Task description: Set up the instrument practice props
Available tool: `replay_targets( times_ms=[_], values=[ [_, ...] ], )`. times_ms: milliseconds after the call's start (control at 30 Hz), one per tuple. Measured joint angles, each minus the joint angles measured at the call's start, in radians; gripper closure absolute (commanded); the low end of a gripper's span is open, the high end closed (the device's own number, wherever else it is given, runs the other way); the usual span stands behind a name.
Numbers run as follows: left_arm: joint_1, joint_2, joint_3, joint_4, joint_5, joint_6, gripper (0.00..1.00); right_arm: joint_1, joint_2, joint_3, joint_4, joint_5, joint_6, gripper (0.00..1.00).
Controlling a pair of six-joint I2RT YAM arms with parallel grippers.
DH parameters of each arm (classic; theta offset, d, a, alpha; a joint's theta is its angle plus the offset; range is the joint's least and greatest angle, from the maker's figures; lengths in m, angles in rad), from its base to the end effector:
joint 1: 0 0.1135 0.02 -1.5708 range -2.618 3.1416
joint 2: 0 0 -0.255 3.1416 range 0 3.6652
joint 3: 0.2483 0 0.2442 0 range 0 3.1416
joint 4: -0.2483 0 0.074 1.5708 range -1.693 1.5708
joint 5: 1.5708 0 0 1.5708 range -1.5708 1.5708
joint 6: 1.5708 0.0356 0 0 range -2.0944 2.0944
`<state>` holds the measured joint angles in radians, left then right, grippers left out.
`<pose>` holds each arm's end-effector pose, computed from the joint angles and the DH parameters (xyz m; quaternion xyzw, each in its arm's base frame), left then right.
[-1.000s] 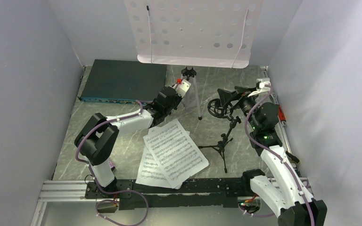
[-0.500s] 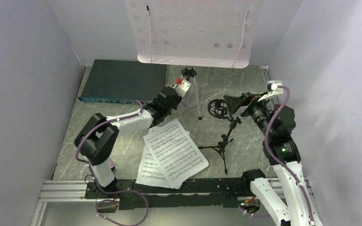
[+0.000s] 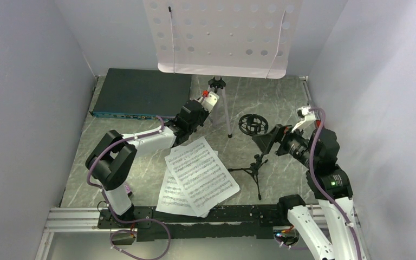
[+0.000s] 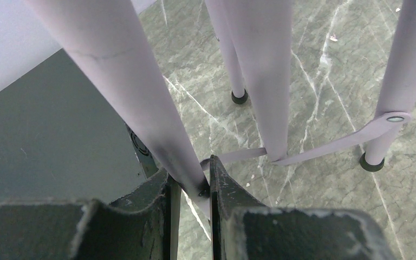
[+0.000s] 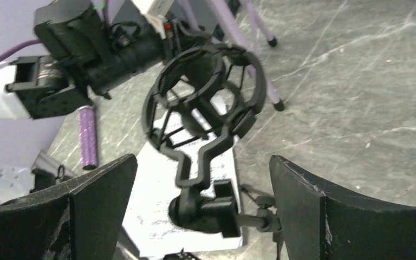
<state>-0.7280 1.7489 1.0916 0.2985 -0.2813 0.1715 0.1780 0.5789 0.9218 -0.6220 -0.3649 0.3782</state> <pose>0.2981 -0.2525 0.2294 0.2819 0.7676 -0.0441 0.5739 0.1084 0.0324 0.3596 -0.0302 0.7923 0.3018 0.5294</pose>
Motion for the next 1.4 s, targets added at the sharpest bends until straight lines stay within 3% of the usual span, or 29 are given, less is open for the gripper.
replay_targets(
  times_ms=[100,267,433,1000,1133,1400],
  values=[
    [0.000,0.000,-0.006,0.011,0.000,0.000,0.97,0.000,-0.025,-0.010,-0.015,-0.052,0.000,0.15],
    [-0.001,0.000,-0.007,0.013,-0.001,0.000,0.97,0.000,-0.038,-0.103,0.004,-0.114,0.002,0.39],
    [-0.002,-0.004,-0.013,0.016,0.000,0.000,0.97,0.000,-0.038,-0.174,0.050,-0.166,0.004,0.48],
    [-0.005,-0.007,-0.017,0.017,-0.004,0.000,0.97,0.029,-0.069,-0.360,0.459,-0.325,0.080,0.50],
    [-0.006,-0.007,-0.017,0.016,-0.005,0.000,0.97,0.113,-0.060,-0.402,0.564,-0.310,0.107,0.50],
    [-0.006,-0.009,-0.017,0.014,-0.005,-0.001,0.97,0.422,0.088,-0.413,0.718,-0.180,0.113,0.50]
  ],
)
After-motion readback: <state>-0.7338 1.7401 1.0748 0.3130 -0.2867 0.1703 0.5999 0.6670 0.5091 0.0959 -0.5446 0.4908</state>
